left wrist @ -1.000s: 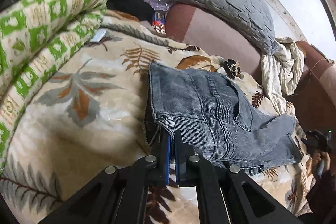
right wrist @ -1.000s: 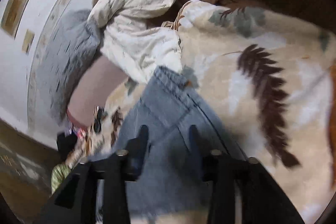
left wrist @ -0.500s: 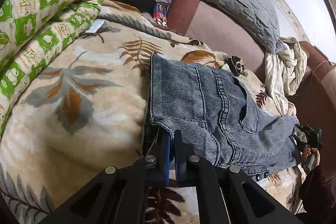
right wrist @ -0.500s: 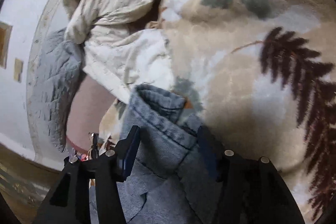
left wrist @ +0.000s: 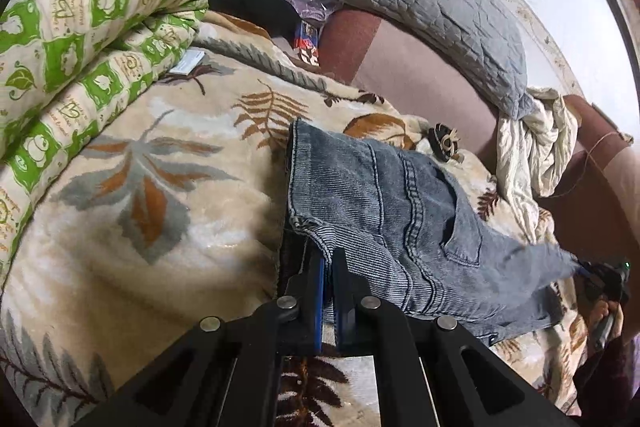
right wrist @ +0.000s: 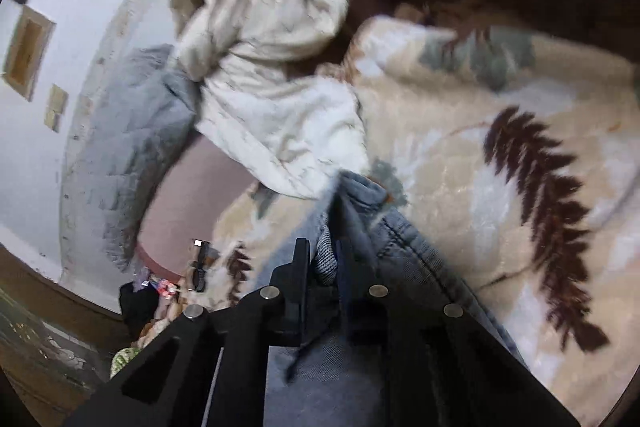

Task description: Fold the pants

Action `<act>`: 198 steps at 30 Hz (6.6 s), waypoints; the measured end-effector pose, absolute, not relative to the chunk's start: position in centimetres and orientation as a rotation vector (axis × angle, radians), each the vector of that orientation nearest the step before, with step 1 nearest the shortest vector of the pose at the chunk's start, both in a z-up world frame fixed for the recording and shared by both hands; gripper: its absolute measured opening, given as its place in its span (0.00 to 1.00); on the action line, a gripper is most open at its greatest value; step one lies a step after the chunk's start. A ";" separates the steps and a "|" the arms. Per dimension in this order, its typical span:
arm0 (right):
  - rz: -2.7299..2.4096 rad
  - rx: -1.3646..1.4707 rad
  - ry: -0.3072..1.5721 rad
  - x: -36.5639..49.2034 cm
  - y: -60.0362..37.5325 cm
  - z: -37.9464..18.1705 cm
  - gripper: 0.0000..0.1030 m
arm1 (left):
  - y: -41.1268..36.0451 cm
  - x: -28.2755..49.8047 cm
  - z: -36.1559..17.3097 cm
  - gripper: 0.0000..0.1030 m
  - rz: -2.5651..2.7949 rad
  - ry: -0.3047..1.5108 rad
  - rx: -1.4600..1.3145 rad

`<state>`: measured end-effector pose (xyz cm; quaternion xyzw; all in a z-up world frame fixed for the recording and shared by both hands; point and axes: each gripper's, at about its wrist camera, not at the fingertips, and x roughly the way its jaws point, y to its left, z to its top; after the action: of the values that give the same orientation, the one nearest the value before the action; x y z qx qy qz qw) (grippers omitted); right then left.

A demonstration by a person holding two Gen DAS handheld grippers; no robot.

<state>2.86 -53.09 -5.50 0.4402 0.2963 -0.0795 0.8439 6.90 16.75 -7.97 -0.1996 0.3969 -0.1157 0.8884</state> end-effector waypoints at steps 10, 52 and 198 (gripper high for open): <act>-0.280 0.974 0.618 -5.9 -53.6 -5.1 0.10 | 18.7 6.2 -7.6 0.04 -0.253 0.809 -0.496; 0.153 0.342 1.082 5.0 -26.9 -10.7 0.20 | 3.5 7.9 -11.0 0.08 -0.494 1.015 -0.272; -0.254 1.195 0.732 -8.4 -53.1 -11.0 0.61 | -1.9 4.2 -10.9 1.00 -0.273 0.820 0.158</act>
<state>-8.38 -53.12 -10.96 0.5483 0.3357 -0.1167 0.7570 4.23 -1.94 -10.92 0.0766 0.3969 -0.1322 0.9050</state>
